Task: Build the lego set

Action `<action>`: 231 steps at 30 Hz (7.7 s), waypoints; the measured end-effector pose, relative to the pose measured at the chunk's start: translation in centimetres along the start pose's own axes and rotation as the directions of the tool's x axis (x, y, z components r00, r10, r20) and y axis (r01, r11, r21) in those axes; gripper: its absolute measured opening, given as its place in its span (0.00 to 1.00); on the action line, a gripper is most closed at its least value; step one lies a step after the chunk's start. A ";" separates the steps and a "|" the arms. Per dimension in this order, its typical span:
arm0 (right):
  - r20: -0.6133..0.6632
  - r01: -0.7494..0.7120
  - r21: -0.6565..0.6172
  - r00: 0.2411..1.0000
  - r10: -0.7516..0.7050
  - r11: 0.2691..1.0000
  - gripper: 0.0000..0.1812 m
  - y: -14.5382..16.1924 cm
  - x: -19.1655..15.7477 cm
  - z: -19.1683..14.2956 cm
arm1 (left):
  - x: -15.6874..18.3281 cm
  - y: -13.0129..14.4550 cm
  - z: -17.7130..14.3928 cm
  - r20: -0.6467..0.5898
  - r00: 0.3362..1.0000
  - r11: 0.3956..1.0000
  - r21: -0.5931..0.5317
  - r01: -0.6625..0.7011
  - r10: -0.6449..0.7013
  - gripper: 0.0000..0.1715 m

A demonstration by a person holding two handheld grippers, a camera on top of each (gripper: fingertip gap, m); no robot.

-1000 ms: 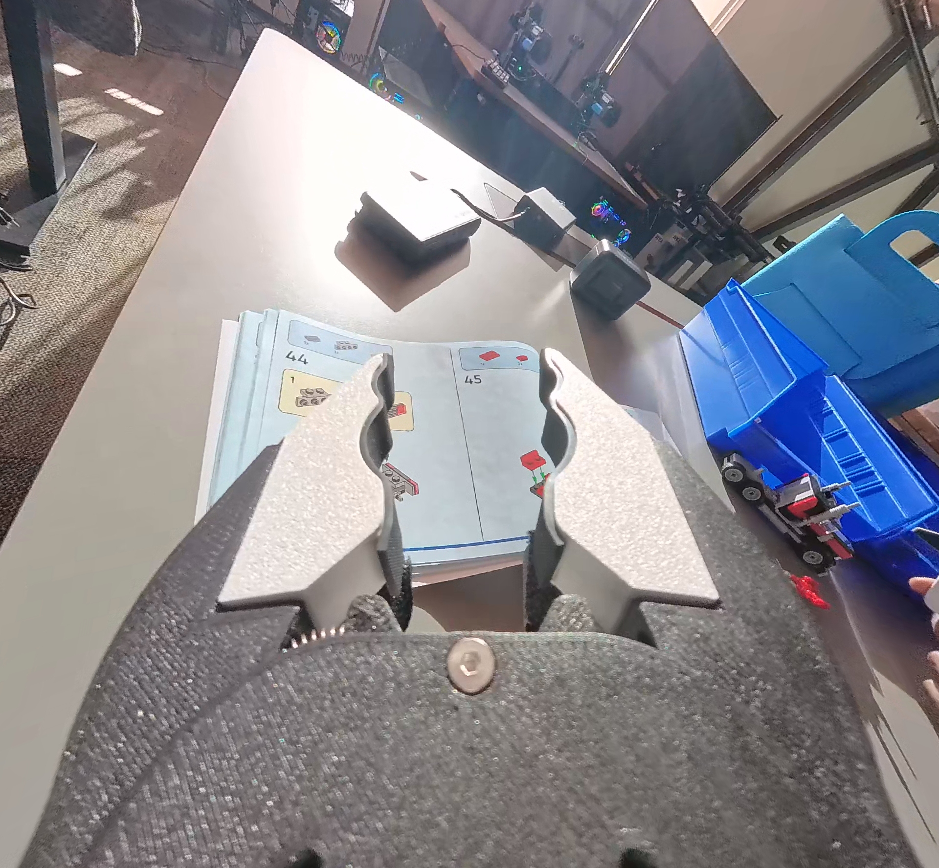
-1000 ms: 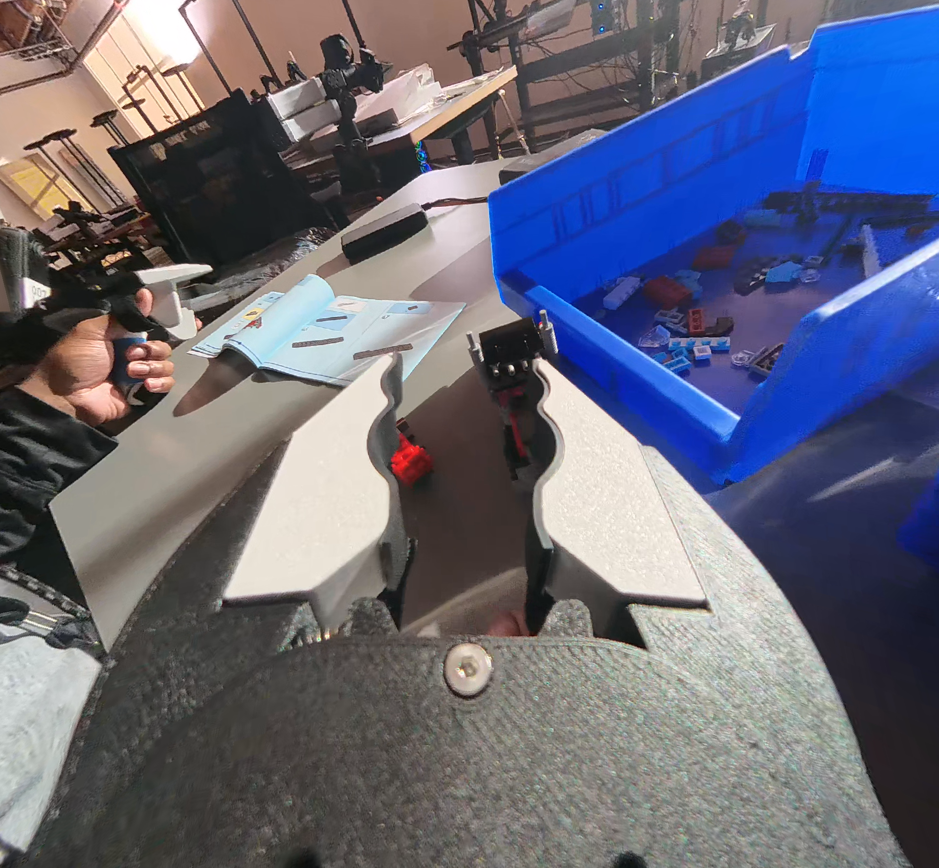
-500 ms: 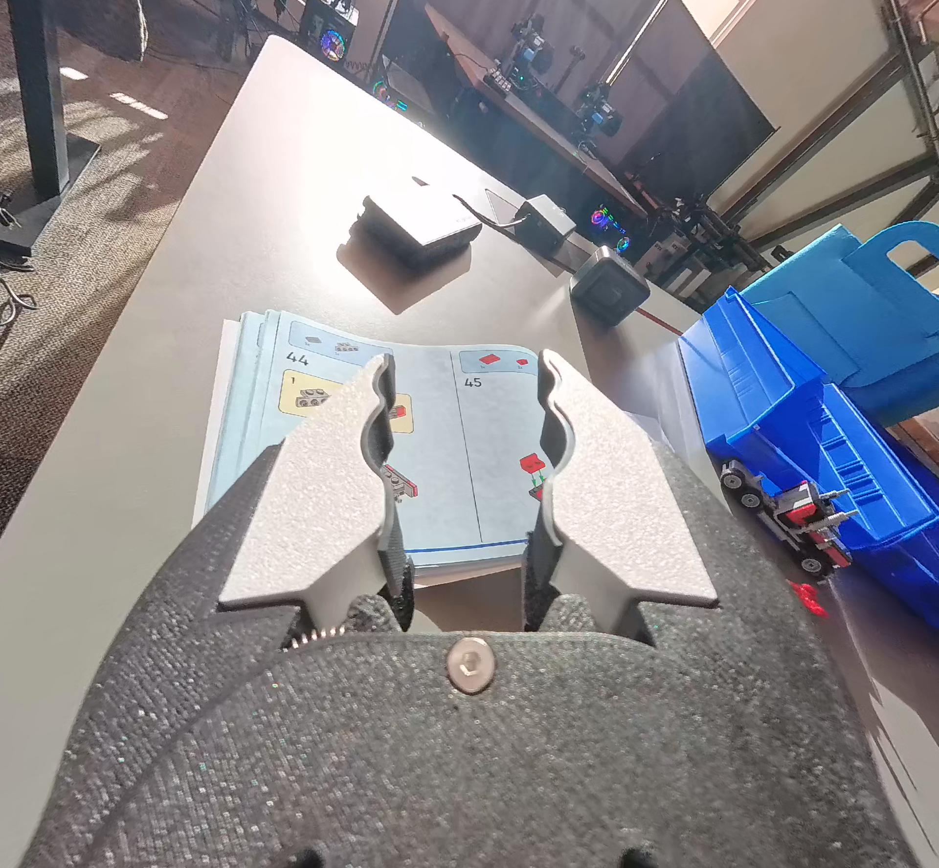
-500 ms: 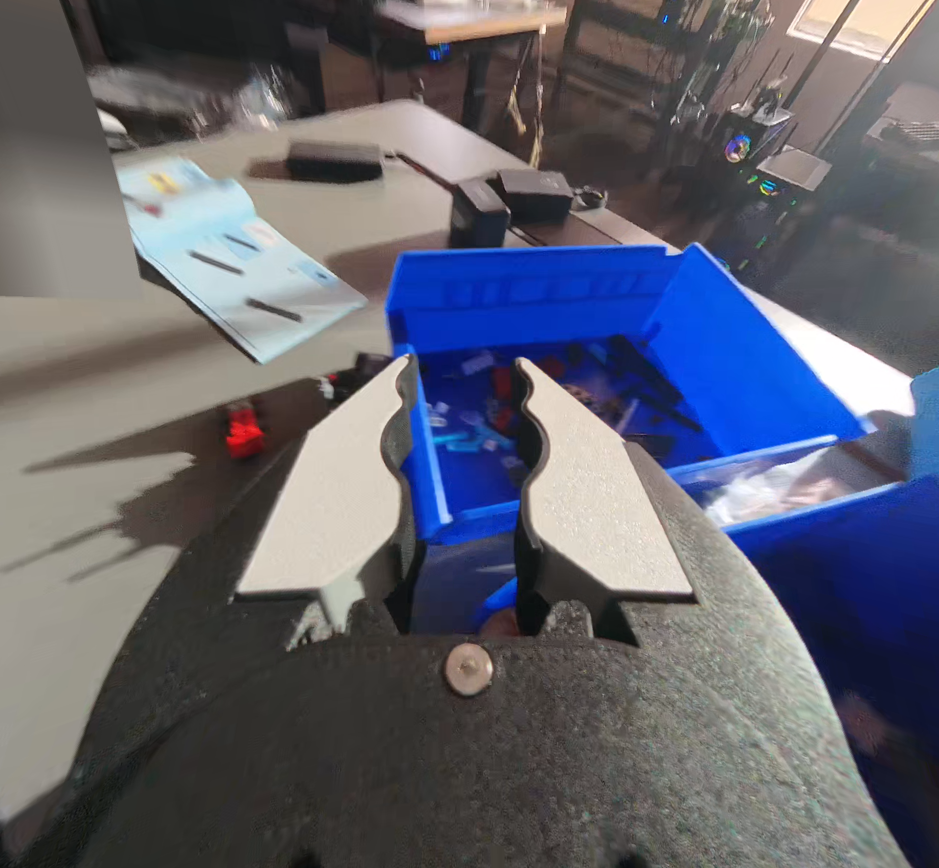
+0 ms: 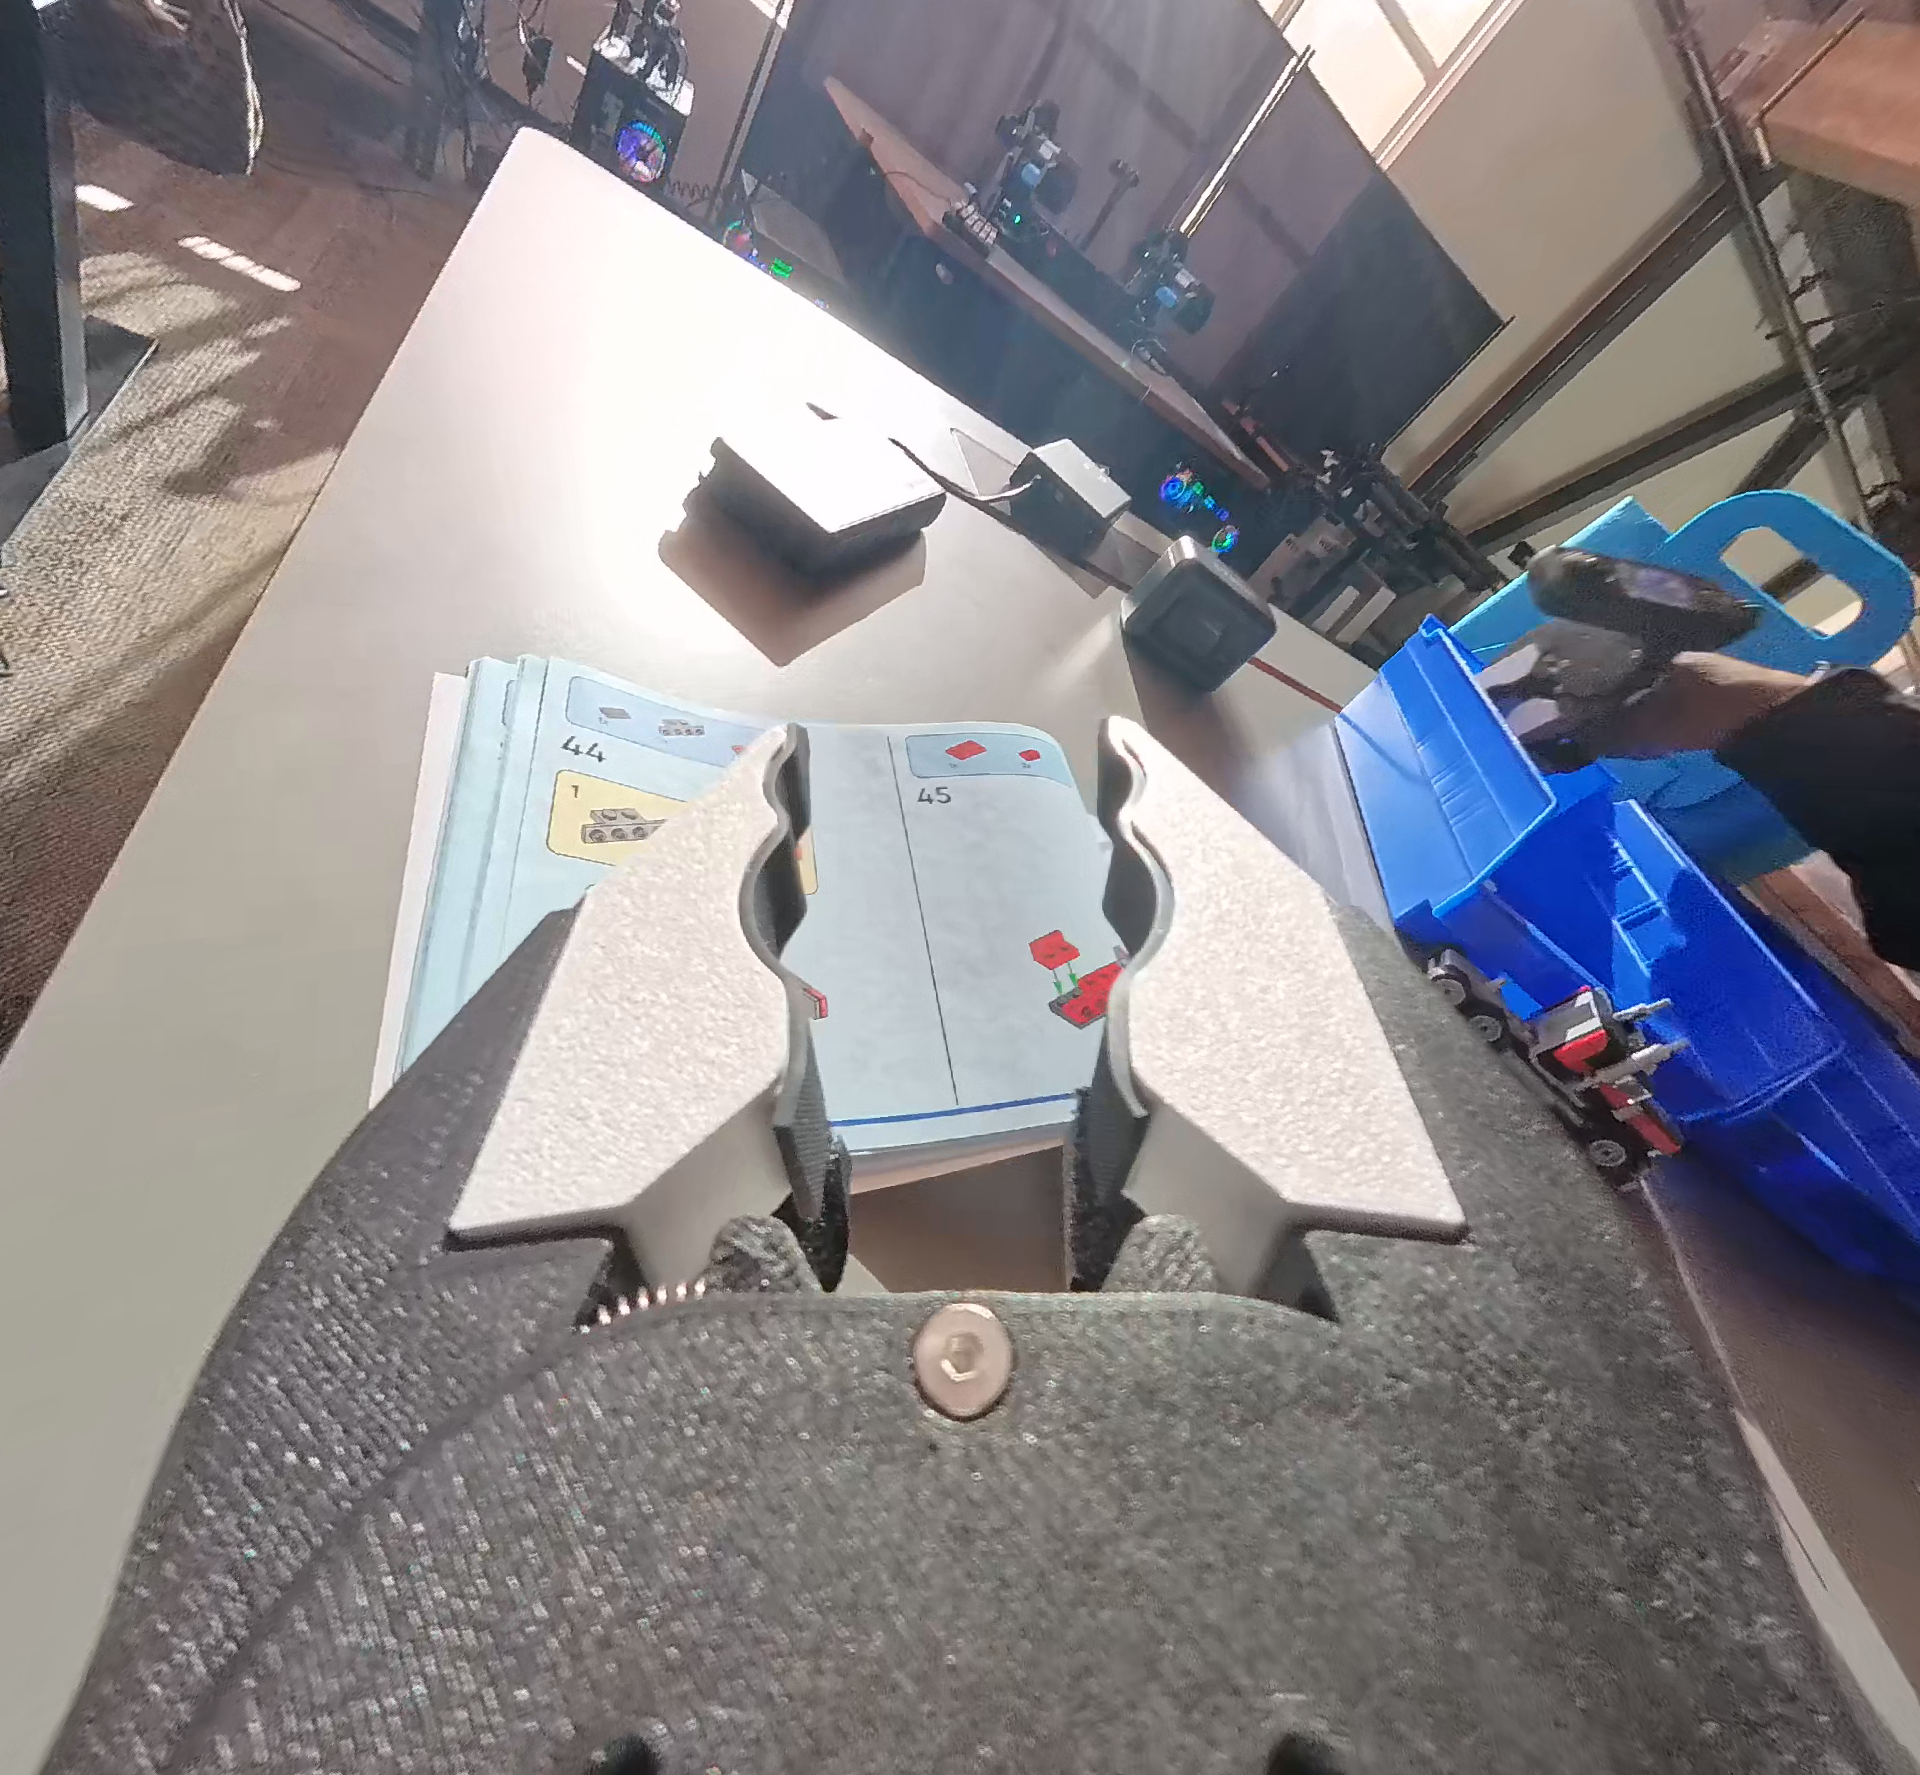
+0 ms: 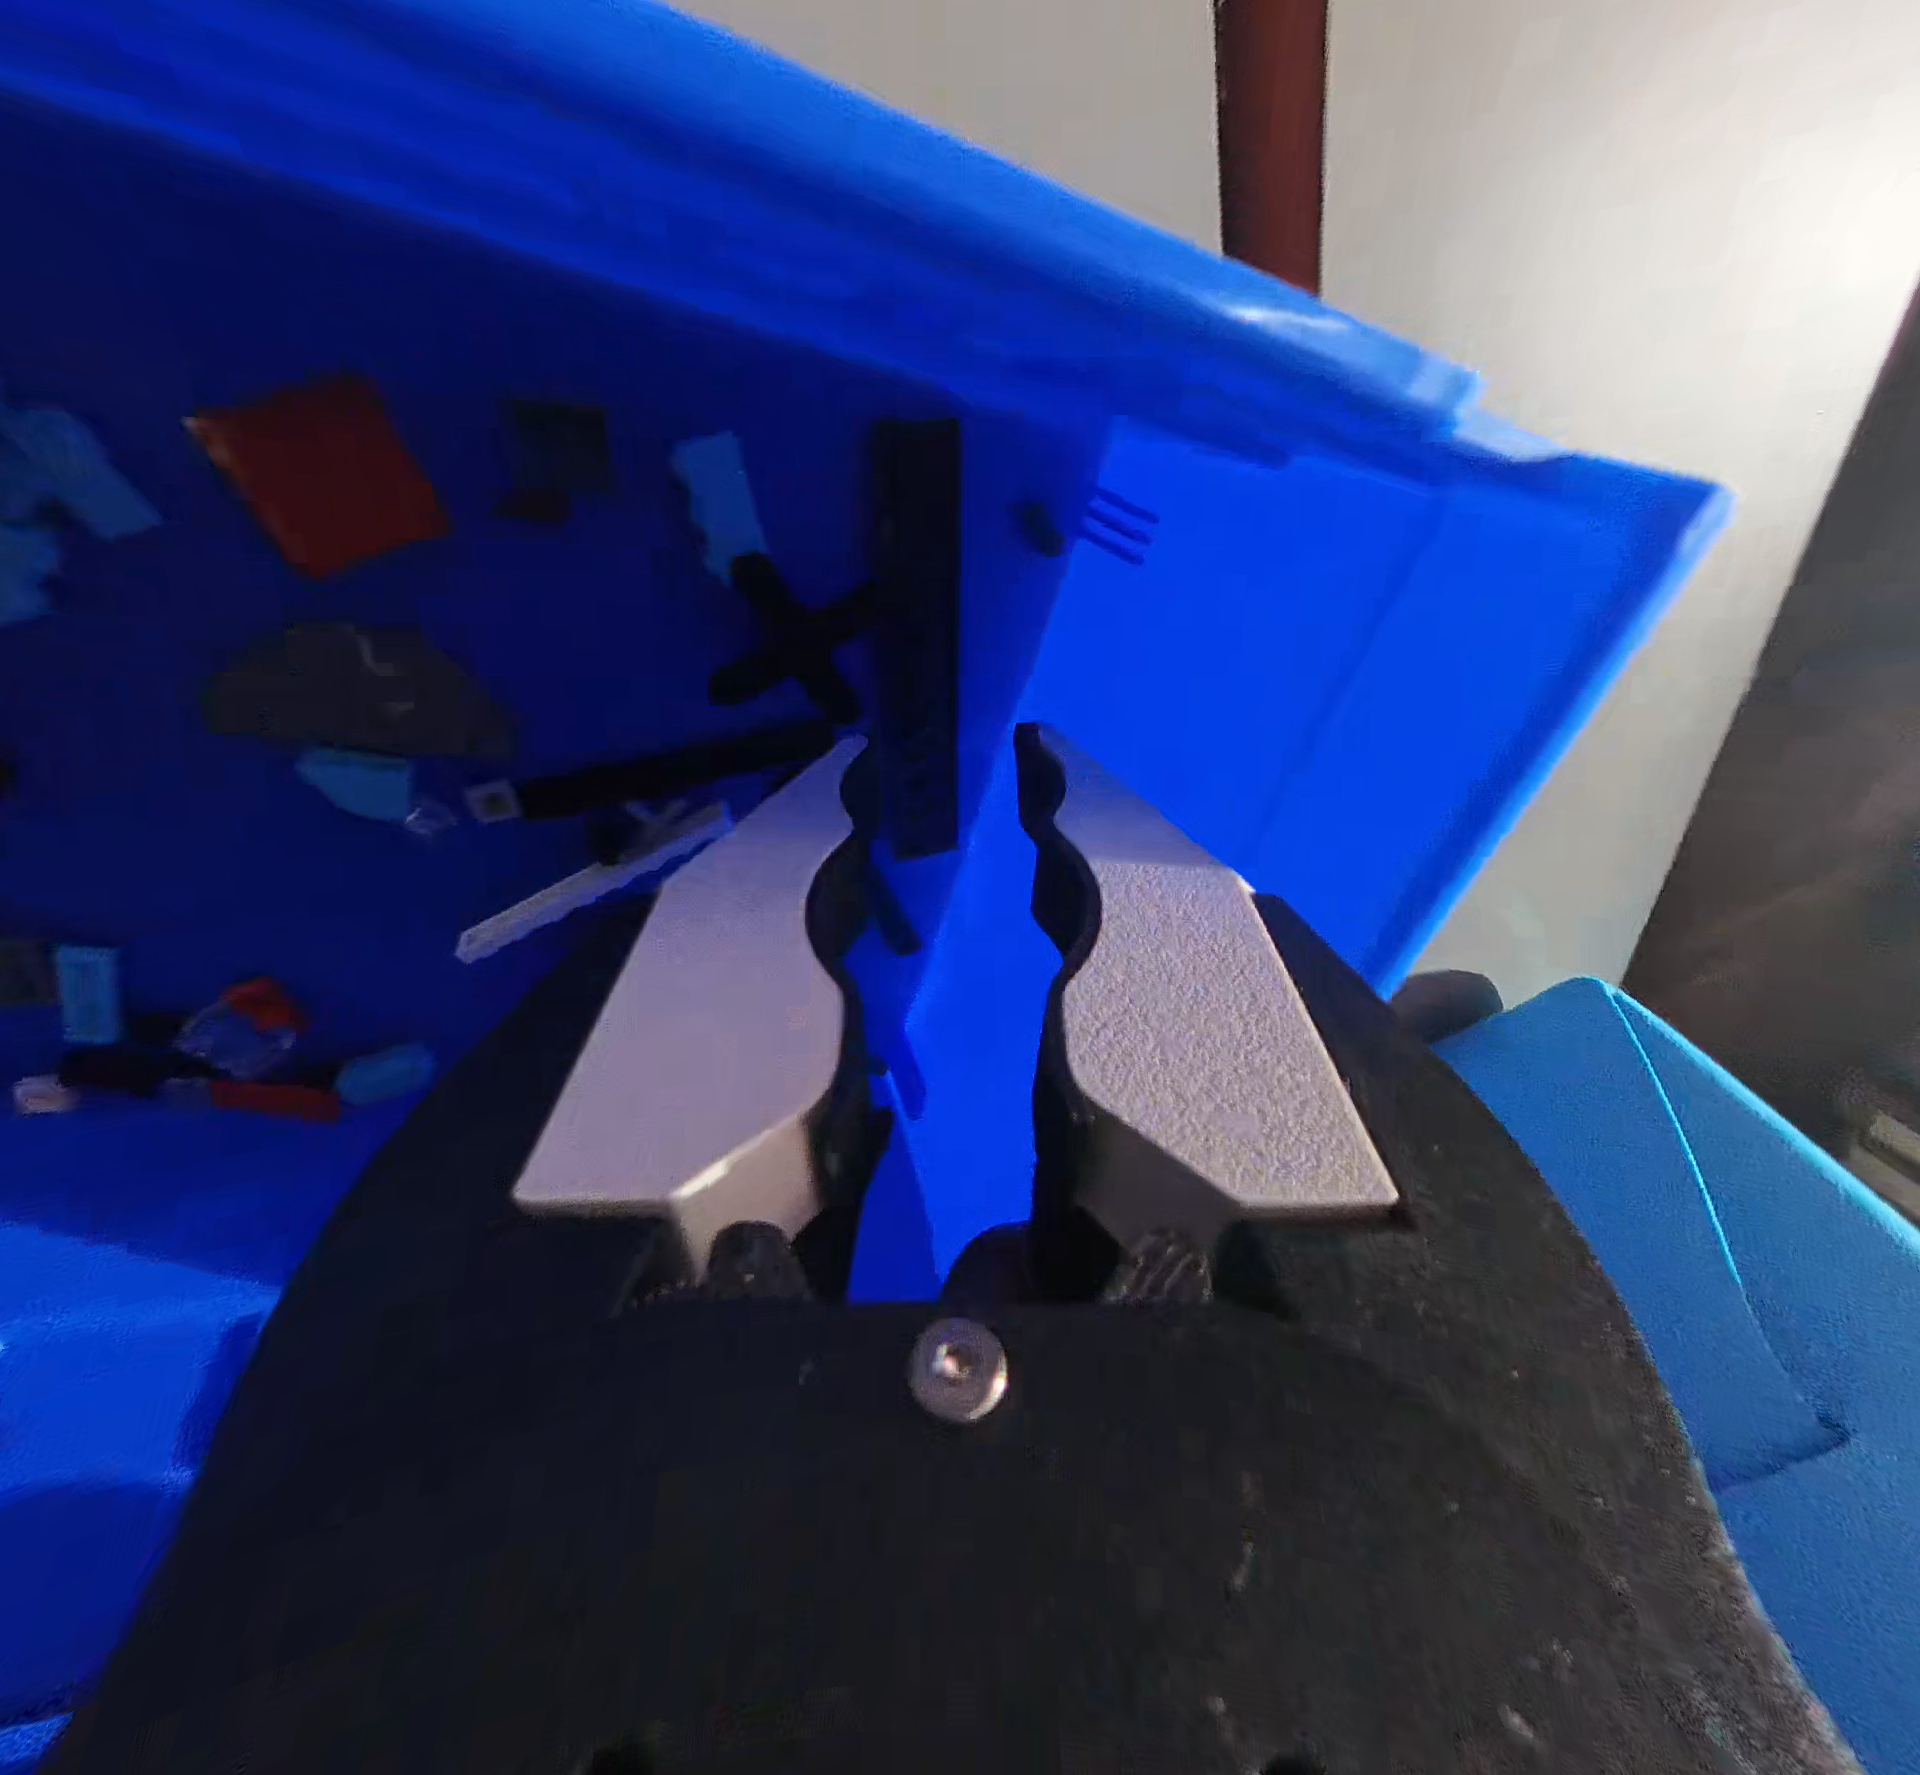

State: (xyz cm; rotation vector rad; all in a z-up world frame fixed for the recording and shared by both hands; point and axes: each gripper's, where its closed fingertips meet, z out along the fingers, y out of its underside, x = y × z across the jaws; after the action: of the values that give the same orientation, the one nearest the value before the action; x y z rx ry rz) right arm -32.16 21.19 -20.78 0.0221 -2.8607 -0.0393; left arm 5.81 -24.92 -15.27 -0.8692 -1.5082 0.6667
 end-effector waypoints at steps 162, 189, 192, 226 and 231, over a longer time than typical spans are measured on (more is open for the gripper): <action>0.647 -0.661 0.718 0.521 0.556 -0.217 0.09 4.5 -27.2 -13.8 | 27.2 13.1 10.0 -0.577 0.634 0.599 -0.286 -0.748 0.515 0.34; 0.664 -0.680 0.700 0.510 0.546 -0.217 0.09 4.5 -27.2 -13.6 | 39.4 27.5 21.3 -0.889 0.319 -0.022 -0.345 -0.938 0.328 0.26; 0.666 -0.677 0.701 0.510 0.543 -0.225 0.09 4.6 -27.1 -13.7 | 38.4 29.9 22.8 -0.905 0.278 -0.127 -0.333 -0.935 0.323 0.25; 0.643 -0.664 0.733 0.604 0.471 -0.148 0.12 2.6 -28.8 -14.4 | 24.8 9.7 4.8 -0.617 0.760 0.705 -0.446 -0.551 0.204 0.15; 0.642 -0.646 0.758 0.717 0.271 -0.087 0.13 -3.5 -32.6 -16.8 | 21.7 13.0 1.7 -0.560 0.827 0.802 -0.516 -0.301 -0.051 0.16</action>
State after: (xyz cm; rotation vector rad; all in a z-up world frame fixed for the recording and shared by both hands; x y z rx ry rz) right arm 3.87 17.90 -13.80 -0.8115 -2.2247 2.2159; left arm 5.86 0.38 -14.02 -1.5099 -1.1164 -0.0125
